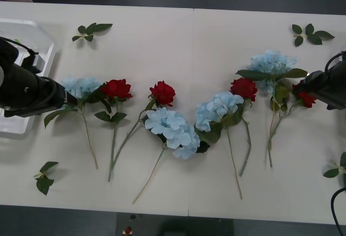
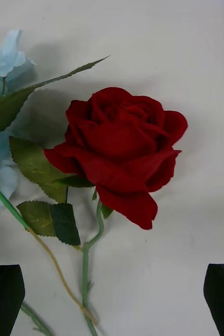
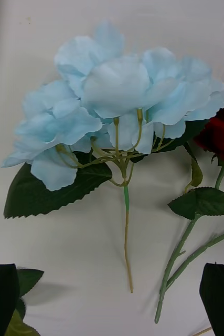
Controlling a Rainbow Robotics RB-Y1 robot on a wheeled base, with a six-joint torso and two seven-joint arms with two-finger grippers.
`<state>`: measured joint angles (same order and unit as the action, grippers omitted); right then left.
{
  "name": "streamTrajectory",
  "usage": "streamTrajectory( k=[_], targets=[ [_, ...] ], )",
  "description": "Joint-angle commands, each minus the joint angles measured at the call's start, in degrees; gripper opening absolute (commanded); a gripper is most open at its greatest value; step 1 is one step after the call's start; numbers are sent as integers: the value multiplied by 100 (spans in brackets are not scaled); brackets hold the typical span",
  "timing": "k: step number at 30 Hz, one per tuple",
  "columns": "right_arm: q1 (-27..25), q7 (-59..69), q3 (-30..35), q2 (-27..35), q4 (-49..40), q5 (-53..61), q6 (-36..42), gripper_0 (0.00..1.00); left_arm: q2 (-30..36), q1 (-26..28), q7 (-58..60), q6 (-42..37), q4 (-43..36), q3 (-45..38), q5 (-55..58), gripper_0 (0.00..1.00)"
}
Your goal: Put the red flowers into the right box and the blue flowers into the left box
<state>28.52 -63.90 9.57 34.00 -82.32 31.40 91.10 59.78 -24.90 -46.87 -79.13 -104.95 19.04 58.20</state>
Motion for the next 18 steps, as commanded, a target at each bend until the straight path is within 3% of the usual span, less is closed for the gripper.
streamTrajectory(
  k=[1, 18],
  targets=[
    [93, 290, -219, -34, 207, -55, -365, 100, -151, -463, -59, 188, 256, 311, -89, 100],
    [84, 35, -438, -377, 638, -319, -699, 100, -617, -1140, -376, 583, 1610, 1357, -204, 100]
  ],
)
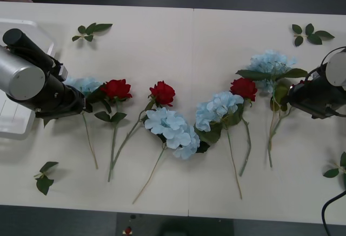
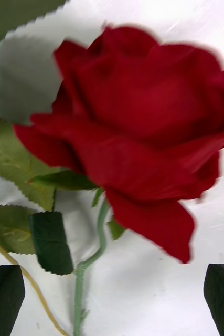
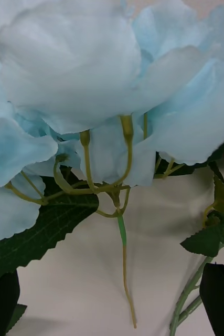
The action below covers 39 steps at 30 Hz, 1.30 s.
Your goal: Put the red flowers into the right box and the blue flowers into the left box
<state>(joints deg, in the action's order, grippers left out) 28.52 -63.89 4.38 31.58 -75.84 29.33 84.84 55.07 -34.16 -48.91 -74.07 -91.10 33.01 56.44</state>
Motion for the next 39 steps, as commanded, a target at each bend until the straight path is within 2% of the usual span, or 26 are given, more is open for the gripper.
streamTrajectory(
  k=[1, 10, 25, 38, 39],
  targets=[
    [84, 17, 81, -161, -1, -129, -72, 100, -190, -231, -181, 77, 295, -31, -28, 100],
    [-48, -132, 72, -346, 26, -305, -257, 100, -506, -301, -312, 138, 796, 4, -99, 100],
    [-285, -299, 46, -346, 26, -331, -784, 100, -585, -459, -435, 411, 1059, 470, -345, 100],
    [-285, -308, 54, -223, -53, -182, -626, 100, -620, -451, -462, 534, 1112, 672, -477, 100],
    [-285, -291, 63, -205, -106, -173, -556, 100, -620, -451, -462, 560, 1121, 672, -477, 93]
  ],
)
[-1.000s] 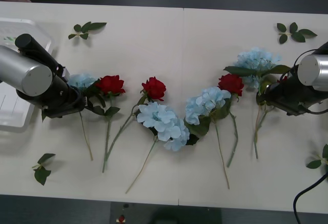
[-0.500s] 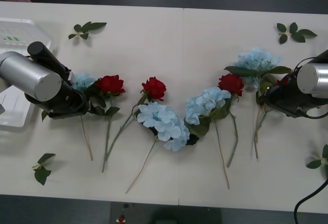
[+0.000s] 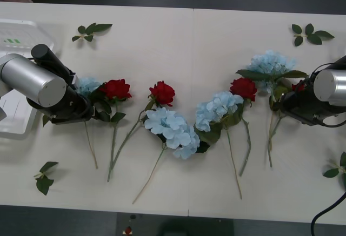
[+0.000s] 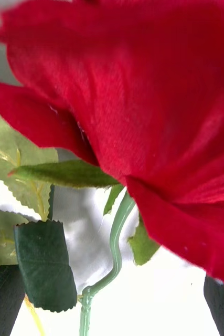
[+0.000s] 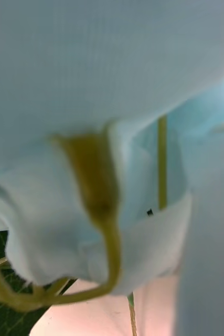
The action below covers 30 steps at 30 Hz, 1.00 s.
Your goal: Put the red flowers into the right box and the blue flowers into the left box
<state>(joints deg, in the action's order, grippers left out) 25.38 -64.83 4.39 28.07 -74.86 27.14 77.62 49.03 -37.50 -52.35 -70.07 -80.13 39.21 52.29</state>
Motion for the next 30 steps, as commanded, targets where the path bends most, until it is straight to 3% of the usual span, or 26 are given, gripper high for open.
streamTrajectory(
  k=[1, 4, 7, 11, 17, 30],
  targets=[
    [28, -188, 80, 172, -292, 46, 262, 100, -17, -125, -127, 151, 15, 61, -61, 81],
    [28, -188, 177, 225, -477, 55, 535, 100, -17, -125, -127, 169, 15, 61, -61, 51],
    [20, -232, 212, 251, -512, 37, 570, 100, -17, -117, -118, 169, 15, 61, -52, 40],
    [-42, -232, 212, 243, -503, -24, 429, 100, -17, -117, -100, 169, 24, 52, -52, 13],
    [-60, -276, 212, 287, -380, -33, 306, 100, -25, -117, -91, 169, 24, 52, -52, 2],
    [-51, -399, 1, 287, 86, -94, -344, 100, 45, -196, -100, 142, 6, 52, -43, 0]
  ],
)
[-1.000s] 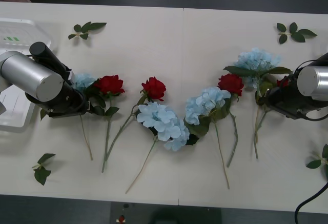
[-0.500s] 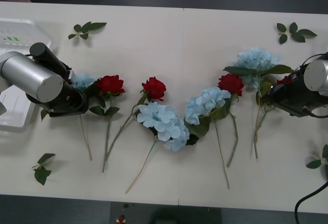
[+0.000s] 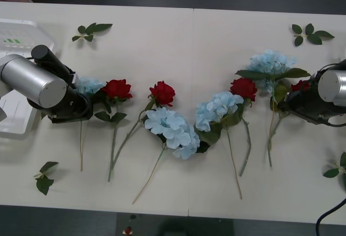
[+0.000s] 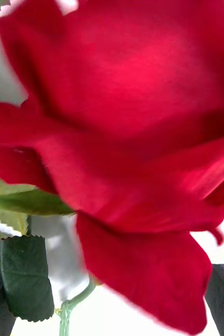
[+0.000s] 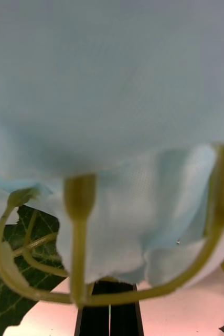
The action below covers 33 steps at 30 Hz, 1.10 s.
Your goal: Put the red flowers into the right box and the blue flowers into the left box
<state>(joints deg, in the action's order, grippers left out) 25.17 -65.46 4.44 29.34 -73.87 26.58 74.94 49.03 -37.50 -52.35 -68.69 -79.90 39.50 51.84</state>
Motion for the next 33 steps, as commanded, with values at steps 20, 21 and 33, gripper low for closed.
streamTrajectory(
  k=[20, 21, 33],
  targets=[
    [-29, -327, -321, 98, -13, -100, -102, 100, 1267, -670, -1427, -1885, -869, -2192, 766, 0],
    [-29, -336, -338, 98, -13, -100, -102, 83, 1267, -732, -1551, -1850, -676, -2271, 705, 0],
    [-29, -257, -426, 89, -13, -91, -216, 0, 1258, -1110, -2236, -347, 1820, -2385, -60, 0]
  ],
)
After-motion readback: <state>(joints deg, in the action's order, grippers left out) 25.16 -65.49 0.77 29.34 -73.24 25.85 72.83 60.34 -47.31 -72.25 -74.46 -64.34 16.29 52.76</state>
